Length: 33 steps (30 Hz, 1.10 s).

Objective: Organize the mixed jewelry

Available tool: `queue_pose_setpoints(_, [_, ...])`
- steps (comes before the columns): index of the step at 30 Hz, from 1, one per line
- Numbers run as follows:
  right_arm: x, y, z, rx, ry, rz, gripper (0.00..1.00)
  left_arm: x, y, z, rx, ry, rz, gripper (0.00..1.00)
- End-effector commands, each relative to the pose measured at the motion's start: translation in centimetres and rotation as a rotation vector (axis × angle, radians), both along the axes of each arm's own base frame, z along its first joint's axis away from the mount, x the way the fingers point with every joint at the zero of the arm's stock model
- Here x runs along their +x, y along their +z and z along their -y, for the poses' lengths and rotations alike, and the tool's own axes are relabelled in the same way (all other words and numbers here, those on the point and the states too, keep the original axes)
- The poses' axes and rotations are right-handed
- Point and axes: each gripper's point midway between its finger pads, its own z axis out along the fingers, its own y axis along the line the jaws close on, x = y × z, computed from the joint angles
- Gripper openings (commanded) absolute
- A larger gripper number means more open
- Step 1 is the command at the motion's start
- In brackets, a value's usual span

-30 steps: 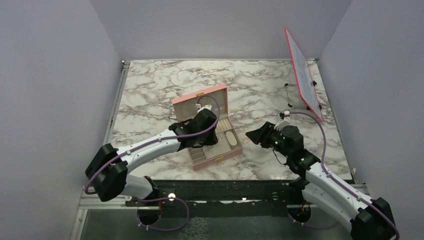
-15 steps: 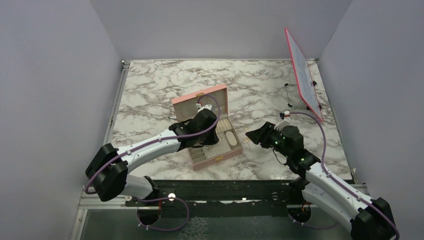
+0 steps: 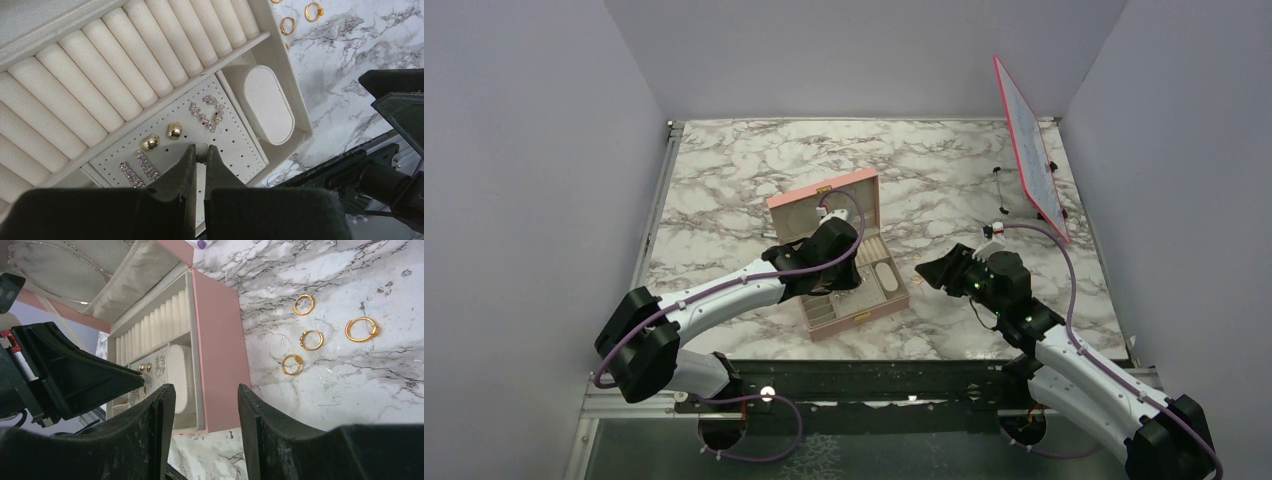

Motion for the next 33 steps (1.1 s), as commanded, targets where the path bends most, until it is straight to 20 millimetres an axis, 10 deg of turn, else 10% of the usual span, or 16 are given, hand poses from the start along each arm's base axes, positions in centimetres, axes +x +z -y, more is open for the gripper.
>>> queue_pose_setpoints(1, [-0.1, -0.5, 0.0, -0.003, -0.005, -0.013, 0.53, -0.2, -0.5, -0.5, 0.029, -0.002, -0.004, 0.06])
queue_pose_setpoints(25, [0.0, -0.4, 0.1, -0.011, -0.005, -0.008, 0.53, 0.1, -0.8, 0.4, 0.019, -0.018, -0.015, 0.06])
queue_pose_setpoints(33, [0.1, -0.4, 0.0, -0.009, -0.004, -0.005, 0.53, -0.2, 0.0, 0.4, 0.0, -0.017, -0.015, 0.22])
